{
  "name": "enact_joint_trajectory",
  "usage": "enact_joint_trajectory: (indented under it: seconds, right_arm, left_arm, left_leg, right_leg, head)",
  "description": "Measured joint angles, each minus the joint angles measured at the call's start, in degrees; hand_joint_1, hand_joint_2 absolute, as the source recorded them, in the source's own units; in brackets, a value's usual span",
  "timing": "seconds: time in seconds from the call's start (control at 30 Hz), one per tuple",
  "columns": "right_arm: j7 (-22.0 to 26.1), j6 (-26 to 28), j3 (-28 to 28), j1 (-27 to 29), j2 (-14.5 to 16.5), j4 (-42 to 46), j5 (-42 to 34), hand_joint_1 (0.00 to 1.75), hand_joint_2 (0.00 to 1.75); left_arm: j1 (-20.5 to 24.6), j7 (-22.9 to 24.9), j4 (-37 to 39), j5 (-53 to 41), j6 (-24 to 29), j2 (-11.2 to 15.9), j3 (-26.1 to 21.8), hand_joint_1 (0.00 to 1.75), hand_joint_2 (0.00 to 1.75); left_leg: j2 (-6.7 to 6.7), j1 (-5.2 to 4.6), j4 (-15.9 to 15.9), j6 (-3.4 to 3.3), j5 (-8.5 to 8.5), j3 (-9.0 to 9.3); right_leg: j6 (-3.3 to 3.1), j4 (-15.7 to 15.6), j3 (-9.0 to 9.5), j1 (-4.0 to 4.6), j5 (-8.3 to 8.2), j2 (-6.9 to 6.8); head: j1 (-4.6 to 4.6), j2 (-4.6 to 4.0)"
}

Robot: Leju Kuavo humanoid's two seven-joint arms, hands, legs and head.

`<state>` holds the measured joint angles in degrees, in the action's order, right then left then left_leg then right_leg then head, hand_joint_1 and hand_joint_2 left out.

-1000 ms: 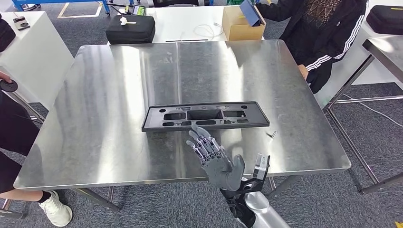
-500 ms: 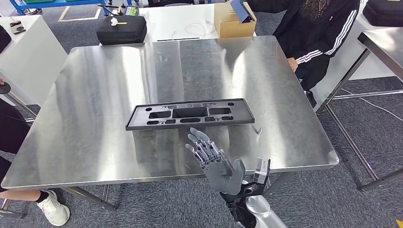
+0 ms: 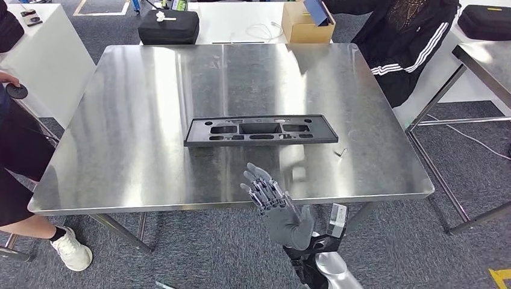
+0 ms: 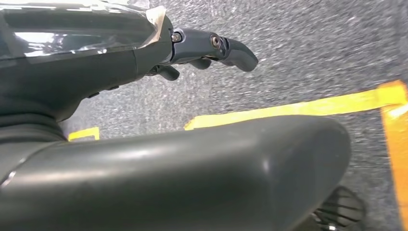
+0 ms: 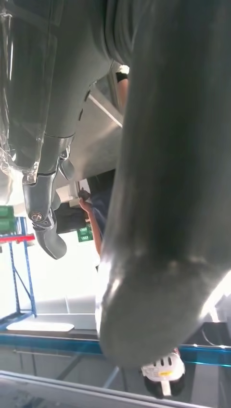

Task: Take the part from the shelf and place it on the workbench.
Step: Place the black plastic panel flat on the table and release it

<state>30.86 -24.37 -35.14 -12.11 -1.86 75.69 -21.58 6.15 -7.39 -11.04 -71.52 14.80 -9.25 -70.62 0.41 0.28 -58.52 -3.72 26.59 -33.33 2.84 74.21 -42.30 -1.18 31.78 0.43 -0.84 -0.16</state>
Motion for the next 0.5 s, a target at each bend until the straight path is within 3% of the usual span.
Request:
enact_joint_trajectory:
  seconds: [0.03,0.1,0.17,0.2,0.27,0.33,0.37,0.43,0.47,0.5]
  right_arm:
    - [0.0,0.0,0.0,0.1,0.0,0.0,0.0,0.0,0.0]
    - [-0.1,0.0,0.1,0.2,-0.1,0.0,0.2,0.0,0.0]
    - [-0.2,-0.1,0.1,0.2,0.0,0.1,0.4,0.0,0.0]
    - [-0.2,-0.1,0.2,0.2,0.0,0.2,0.5,0.0,0.0]
    - [-0.3,-0.2,0.2,0.3,0.1,0.2,0.8,0.0,0.0]
    - [-0.5,-0.3,0.3,0.4,0.4,0.2,1.1,0.0,0.0]
    - [-0.6,-0.4,0.3,0.4,0.6,0.2,1.3,0.0,0.0]
    - [-1.0,-0.6,0.3,0.5,1.2,0.2,1.5,0.0,0.0]
    - [-1.2,-0.6,0.3,0.5,1.4,0.1,1.6,0.0,0.0]
    - [-1.3,-0.7,0.3,0.6,1.6,-0.1,1.6,0.0,0.0]
  left_arm:
    - [0.0,0.0,0.0,0.0,0.0,0.0,0.0,0.0,0.0]
    - [0.0,0.0,0.0,-0.2,0.0,0.0,0.0,0.0,0.0]
    - [0.0,0.0,0.0,-0.3,0.0,-0.1,0.0,0.0,0.0]
    - [0.0,0.0,0.0,-0.3,0.0,-0.2,0.0,0.0,0.0]
    - [0.0,0.0,0.0,-0.3,0.0,-0.4,0.0,0.0,0.0]
    - [0.0,0.0,0.0,-0.1,0.0,-0.4,0.0,0.0,0.0]
    - [0.0,0.0,0.0,0.1,0.0,-0.4,0.0,0.0,0.0]
    - [0.0,0.0,0.0,0.4,0.0,-0.4,0.0,0.0,0.0]
    - [0.0,0.0,0.0,0.6,0.0,-0.4,0.0,0.0,0.0]
    - [0.0,0.0,0.0,0.7,0.0,-0.4,0.0,0.0,0.0]
  left_leg:
    - [0.06,-0.14,0.0,-0.02,-0.49,-0.67]
    - [0.06,-0.34,0.0,0.05,-1.32,-1.58]
    - [0.07,-0.49,0.0,0.39,-2.07,-2.08]
    - [0.09,-0.52,0.1,0.64,-2.45,-2.2]
    - [0.14,-0.49,0.3,1.26,-3.23,-2.28]
    - [-0.03,-0.36,-0.1,1.91,-2.81,-2.72]
    - [-0.21,-0.28,-1.3,2.23,-1.29,-3.23]
    - [-0.53,0.0,-6.8,2.87,3.9,-4.99]
    - [-0.58,0.21,-10.5,3.19,6.29,-5.94]
    - [-0.57,0.46,-13.5,3.52,7.56,-6.49]
  right_leg:
    - [0.29,0.3,1.2,0.15,0.21,0.0]
    - [0.7,-6.1,6.93,0.52,-1.21,-0.01]
    - [0.19,-14.4,12.77,1.14,-1.97,-0.09]
    - [-0.15,-16.7,14.16,1.42,-2.07,-0.14]
    - [-0.71,-17.6,14.24,1.74,-2.51,-0.21]
    - [-1.53,-18.2,13.76,1.09,-3.47,-0.3]
    - [-2.07,-18.4,13.46,0.76,-4.11,-0.37]
    - [-2.68,-18.6,12.46,0.5,-5.35,-0.49]
    - [-2.78,-18.5,11.73,0.49,-5.93,-0.53]
    - [-2.66,-18.4,10.99,0.47,-6.47,-0.57]
  head:
    - [0.01,0.0]
    - [0.02,0.01]
    - [0.11,0.01]
    - [0.11,0.0]
    - [0.11,0.0]
    - [0.06,0.0]
    - [0.11,0.0]
    - [0.27,0.0]
    - [0.33,0.0]
    - [0.36,0.01]
